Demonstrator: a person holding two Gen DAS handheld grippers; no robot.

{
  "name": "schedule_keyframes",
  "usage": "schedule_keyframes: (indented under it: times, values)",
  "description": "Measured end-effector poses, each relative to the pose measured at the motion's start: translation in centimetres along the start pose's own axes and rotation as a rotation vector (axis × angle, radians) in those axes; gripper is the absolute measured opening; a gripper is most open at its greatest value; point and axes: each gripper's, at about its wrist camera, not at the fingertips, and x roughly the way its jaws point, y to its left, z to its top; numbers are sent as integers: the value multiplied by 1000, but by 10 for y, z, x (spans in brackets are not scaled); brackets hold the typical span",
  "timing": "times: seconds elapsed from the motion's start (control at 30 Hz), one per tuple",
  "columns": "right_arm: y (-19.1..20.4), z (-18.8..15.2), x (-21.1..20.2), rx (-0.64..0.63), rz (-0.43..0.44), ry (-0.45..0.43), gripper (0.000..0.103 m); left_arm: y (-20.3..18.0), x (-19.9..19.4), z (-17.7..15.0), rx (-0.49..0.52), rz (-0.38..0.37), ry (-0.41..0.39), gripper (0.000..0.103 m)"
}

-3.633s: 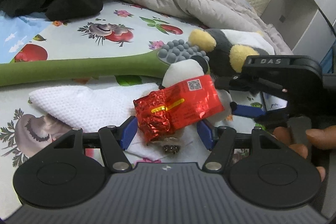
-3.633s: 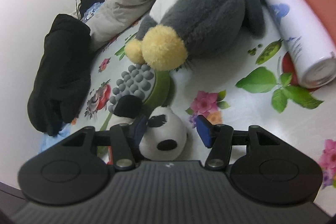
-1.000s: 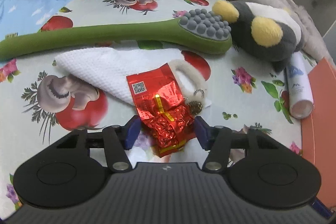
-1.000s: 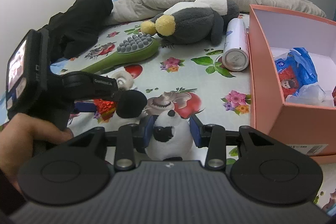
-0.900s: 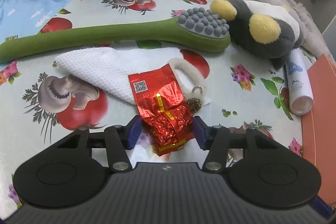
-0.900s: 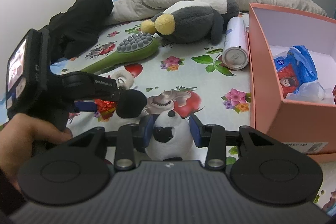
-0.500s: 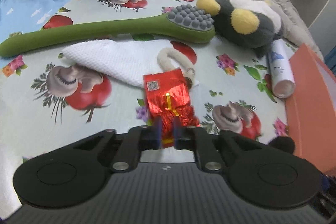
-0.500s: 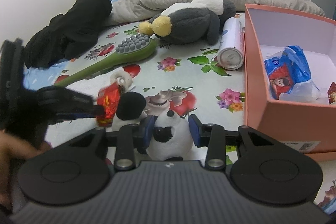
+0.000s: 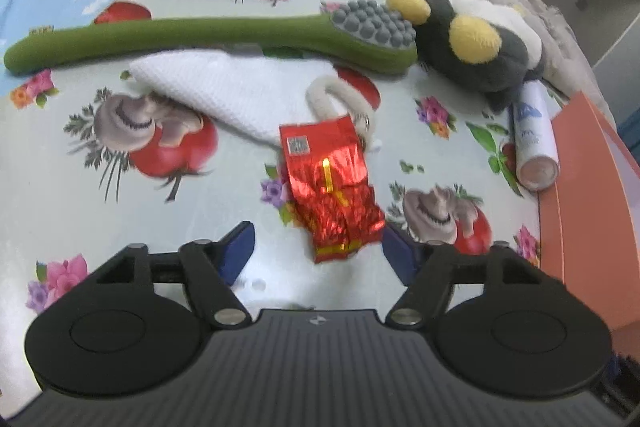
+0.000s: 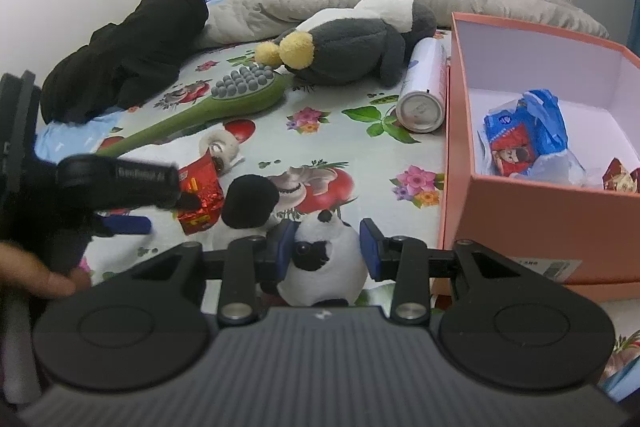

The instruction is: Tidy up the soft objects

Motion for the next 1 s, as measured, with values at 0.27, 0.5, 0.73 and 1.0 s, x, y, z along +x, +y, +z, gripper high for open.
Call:
schedule_keyframes:
  times: [0.27,0.5,0.73,1.0]
  values:
    - [-3,-1,0,3,2,-5,39,-24,28,16,17,63,38,77]
    - [-9,-3,-1,18,11,1,39,-40,42,18,99,150,53,72]
    - [-14,-3,-2,35,24,6,39,-38,32,13,135,129,50,64]
    - [-12,1,-10,27,46,7,39,-36,-6,3,168,54,35,64]
